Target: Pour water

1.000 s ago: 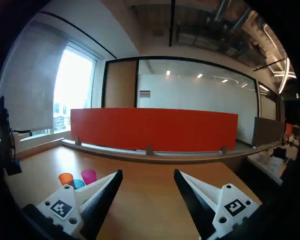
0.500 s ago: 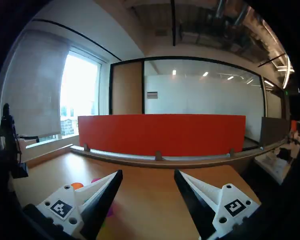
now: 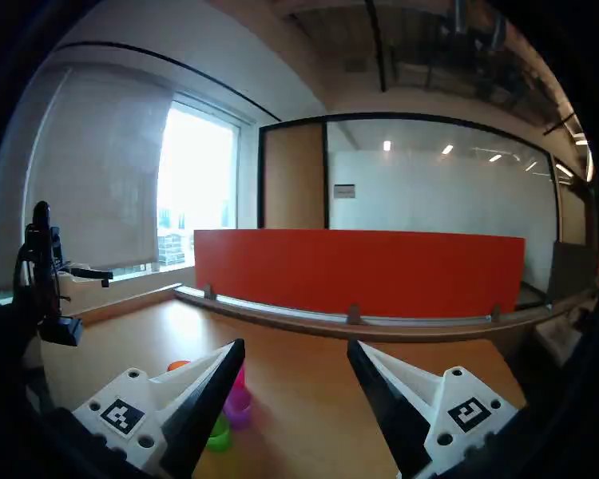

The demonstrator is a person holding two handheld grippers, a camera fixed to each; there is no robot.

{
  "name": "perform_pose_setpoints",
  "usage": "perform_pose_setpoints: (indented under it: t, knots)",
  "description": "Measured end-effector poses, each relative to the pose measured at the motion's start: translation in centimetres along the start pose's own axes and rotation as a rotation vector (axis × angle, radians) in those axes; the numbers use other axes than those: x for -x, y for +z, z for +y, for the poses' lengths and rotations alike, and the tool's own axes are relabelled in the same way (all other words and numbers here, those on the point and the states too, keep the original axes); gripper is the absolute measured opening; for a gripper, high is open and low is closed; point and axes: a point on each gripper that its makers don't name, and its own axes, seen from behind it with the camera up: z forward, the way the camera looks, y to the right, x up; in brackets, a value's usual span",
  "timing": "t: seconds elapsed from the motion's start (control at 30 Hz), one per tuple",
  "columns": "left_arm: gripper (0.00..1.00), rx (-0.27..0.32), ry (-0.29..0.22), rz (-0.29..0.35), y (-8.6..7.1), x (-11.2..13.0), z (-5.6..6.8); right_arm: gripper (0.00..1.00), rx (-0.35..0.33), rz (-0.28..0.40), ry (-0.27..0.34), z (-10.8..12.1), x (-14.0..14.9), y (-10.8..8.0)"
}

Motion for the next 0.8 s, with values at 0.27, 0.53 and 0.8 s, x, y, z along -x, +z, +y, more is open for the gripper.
perform_pose_setpoints:
  t: [0.27, 0.53, 0.8]
  knots:
    - [0.83, 0.084, 0.021, 0.02, 0.4, -1.2, 1.7, 0.99, -0.126, -0.015, 0.022, -2.8, -0.4, 0.3]
    - [0.83, 0.133, 0.04, 0.004, 0.4, -1.6, 3.0, 0.99, -0.19, -0.013, 0.024, -4.1, -1.0, 0.7]
    - [0.84, 0.173, 0.028, -0.036, 0.4, -0.8, 3.1, 0.99, -0.243, -0.039, -0.029, -5.3, -0.4, 0.8]
